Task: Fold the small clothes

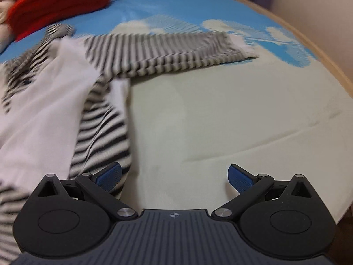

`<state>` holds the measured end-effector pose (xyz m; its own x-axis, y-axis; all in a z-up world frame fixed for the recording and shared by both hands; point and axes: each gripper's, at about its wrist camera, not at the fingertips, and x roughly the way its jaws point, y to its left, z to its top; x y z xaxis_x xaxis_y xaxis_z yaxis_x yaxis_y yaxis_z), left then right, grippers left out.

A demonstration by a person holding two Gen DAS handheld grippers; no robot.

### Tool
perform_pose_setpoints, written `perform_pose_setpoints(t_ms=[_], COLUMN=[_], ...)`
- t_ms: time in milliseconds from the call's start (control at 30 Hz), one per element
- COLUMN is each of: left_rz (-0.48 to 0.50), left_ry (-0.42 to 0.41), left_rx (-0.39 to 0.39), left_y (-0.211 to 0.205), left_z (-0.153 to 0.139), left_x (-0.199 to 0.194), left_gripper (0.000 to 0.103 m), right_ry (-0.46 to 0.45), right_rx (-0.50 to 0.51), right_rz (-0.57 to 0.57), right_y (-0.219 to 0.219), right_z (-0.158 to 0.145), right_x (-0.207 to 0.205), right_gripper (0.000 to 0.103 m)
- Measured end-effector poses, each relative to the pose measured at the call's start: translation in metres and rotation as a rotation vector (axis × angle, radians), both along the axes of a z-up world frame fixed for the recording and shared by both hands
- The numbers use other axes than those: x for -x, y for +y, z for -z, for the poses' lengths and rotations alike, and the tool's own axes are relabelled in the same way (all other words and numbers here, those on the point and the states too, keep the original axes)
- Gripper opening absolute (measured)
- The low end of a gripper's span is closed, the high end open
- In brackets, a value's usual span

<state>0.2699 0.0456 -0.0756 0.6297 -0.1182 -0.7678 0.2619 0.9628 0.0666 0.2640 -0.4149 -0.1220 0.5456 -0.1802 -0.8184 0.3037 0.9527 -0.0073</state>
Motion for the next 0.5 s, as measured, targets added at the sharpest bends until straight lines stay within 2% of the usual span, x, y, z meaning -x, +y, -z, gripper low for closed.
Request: perform_pose_setpoints(t_ms=[100,167,333,500], left_rz=[0.057,0.060,0.038,0.012], left_ry=[0.058,0.076,0.113,0.127], left_rx=[-0.004,-0.023,-0.064,-0.103], left_y=[-0.015,-0.021,-0.026,-0.025], left_z=[0.015,0.023,0.035,0.044], left_x=[0.038,0.056,0.079,0.092], left_gripper=[0.101,0.101,0.101,0.101], right_ry=[0.027,0.039,0.060,0.064], right_rx=[-0.168,-0.218,-0.109,-0.056], right_rz=[-0.087,-0.114,-0.165,-0.196], right_y=[-0.002,0.002,0.018,0.028], right_z=[0.006,0.010,0.014,0.013], right_x=[0.014,0.023,0.035,0.044], right_gripper=[0.102,0.102,0.102,0.102])
